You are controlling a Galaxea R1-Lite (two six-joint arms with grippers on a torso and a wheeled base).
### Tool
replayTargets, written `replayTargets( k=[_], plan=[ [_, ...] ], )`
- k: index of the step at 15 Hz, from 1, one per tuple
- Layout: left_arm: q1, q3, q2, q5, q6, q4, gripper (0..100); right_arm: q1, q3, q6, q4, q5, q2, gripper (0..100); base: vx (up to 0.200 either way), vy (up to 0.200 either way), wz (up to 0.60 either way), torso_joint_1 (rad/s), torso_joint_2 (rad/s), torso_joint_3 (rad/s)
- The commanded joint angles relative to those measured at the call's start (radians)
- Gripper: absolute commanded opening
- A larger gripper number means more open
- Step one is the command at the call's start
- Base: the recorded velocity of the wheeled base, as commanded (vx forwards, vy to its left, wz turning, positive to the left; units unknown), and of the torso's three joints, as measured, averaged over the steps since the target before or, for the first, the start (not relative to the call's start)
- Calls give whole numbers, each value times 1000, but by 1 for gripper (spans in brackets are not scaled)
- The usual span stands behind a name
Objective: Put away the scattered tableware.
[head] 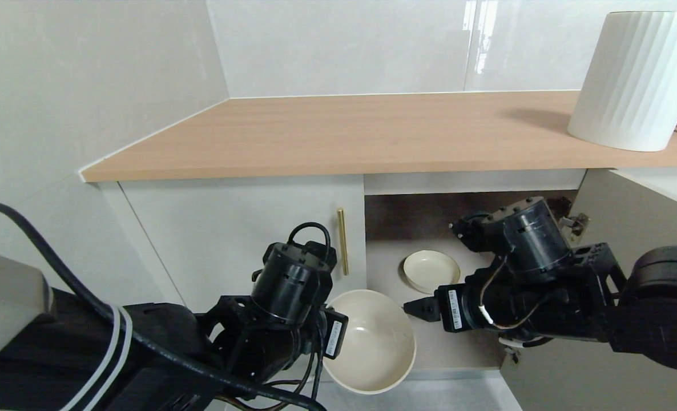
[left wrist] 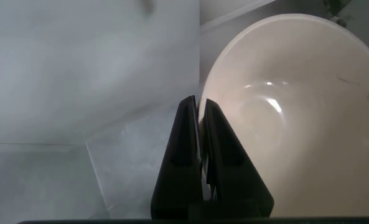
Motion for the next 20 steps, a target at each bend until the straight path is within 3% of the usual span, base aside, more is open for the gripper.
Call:
replayTargets(
  k=[1, 8, 9, 18, 19, 20],
  plan=[
    [-7, 4, 17, 1, -1, -11, 0, 23, 0, 5, -1, 0, 55, 100, 0, 0, 0, 0, 0, 0],
    [-13, 15, 17, 1, -1, -48, 0, 35, -9, 48, -14, 2, 115, 100, 0, 0, 0, 0, 0, 0],
    [-13, 15, 17, 1, -1, -48, 0, 35, -9, 48, -14, 2, 115, 0, 0, 0, 0, 0, 0, 0],
    [-16, 15, 14, 1, -1, -50, 0, 39, -26, 83, -21, 2, 138, 0, 0, 0, 0, 0, 0, 0],
    [-16, 15, 14, 1, -1, -50, 0, 39, -24, 83, -21, 2, 130, 100, 0, 0, 0, 0, 0, 0],
    [-16, 15, 16, 1, -1, -50, 0, 39, -24, 83, -21, 0, 123, 100, 0, 0, 0, 0, 0, 0]
  ],
)
